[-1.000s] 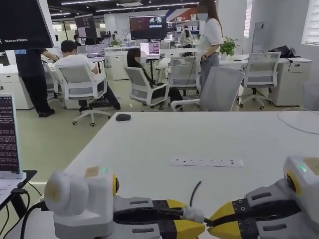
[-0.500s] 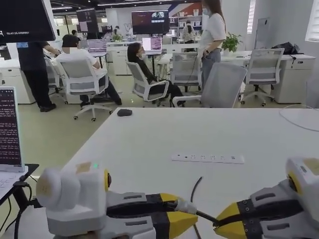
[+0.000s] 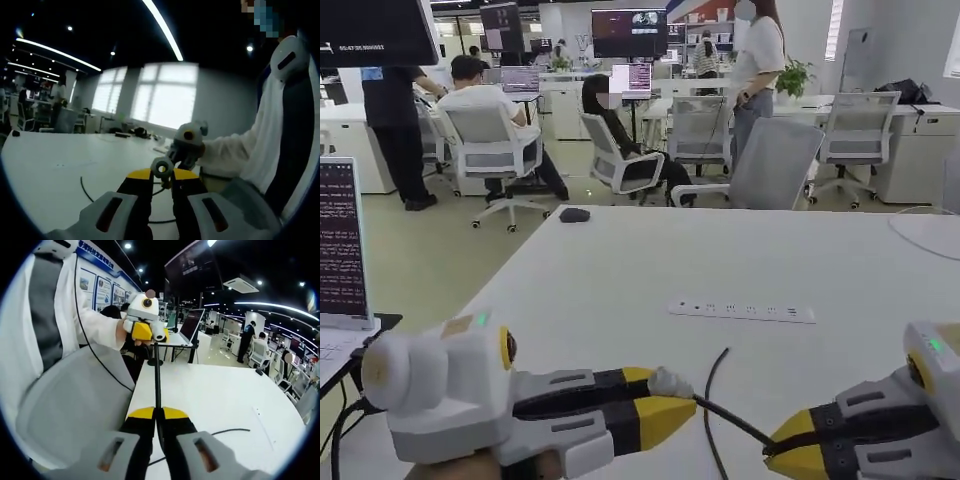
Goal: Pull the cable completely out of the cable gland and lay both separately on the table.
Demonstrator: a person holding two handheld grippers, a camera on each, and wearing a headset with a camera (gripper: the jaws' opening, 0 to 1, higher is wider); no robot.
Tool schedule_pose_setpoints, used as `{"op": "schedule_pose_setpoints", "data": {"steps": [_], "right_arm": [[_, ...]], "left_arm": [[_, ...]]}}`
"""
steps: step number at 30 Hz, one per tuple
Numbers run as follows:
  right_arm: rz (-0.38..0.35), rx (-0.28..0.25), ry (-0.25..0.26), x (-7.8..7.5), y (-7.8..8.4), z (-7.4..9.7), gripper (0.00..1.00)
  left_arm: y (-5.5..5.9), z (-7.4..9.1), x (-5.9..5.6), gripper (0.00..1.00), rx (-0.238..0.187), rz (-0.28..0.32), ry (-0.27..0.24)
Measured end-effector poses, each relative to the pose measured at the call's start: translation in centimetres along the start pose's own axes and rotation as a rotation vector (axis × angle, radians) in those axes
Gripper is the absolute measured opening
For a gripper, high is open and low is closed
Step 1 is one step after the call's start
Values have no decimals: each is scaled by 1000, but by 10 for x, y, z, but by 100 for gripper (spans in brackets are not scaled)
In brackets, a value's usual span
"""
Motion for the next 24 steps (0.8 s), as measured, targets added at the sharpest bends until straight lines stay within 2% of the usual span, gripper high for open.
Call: {"op": "schedule_pose_setpoints", "data": {"steps": [7, 8, 11, 18, 24], "right_arm": [[-53, 48, 26, -8, 27, -10, 3], [-46, 109, 39, -11, 39, -14, 3], [-26, 198, 34, -14, 61, -29, 3], [-77, 212, 34, -23, 89, -63, 3], [-134, 280, 31, -27, 122, -84, 4]], "left_arm": [[-9, 14, 7, 14, -55, 10, -29], [-9, 15, 7, 14, -59, 10, -31], [-10, 18, 8, 14, -64, 8, -39], [-11, 26, 7, 15, -61, 4, -49], [-7, 34, 12, 15, -52, 12, -68]]}}
Point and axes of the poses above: the centre of the closed fingertips' face, and the gripper's own axes: z roughly backward along the fingers, x roughly to its left, y roughly out of its underside, the point moved 4 cm from there along z, roughly backward along the fingers, and after that the axes turned 7 degrees about z, right-handed, at the moved point
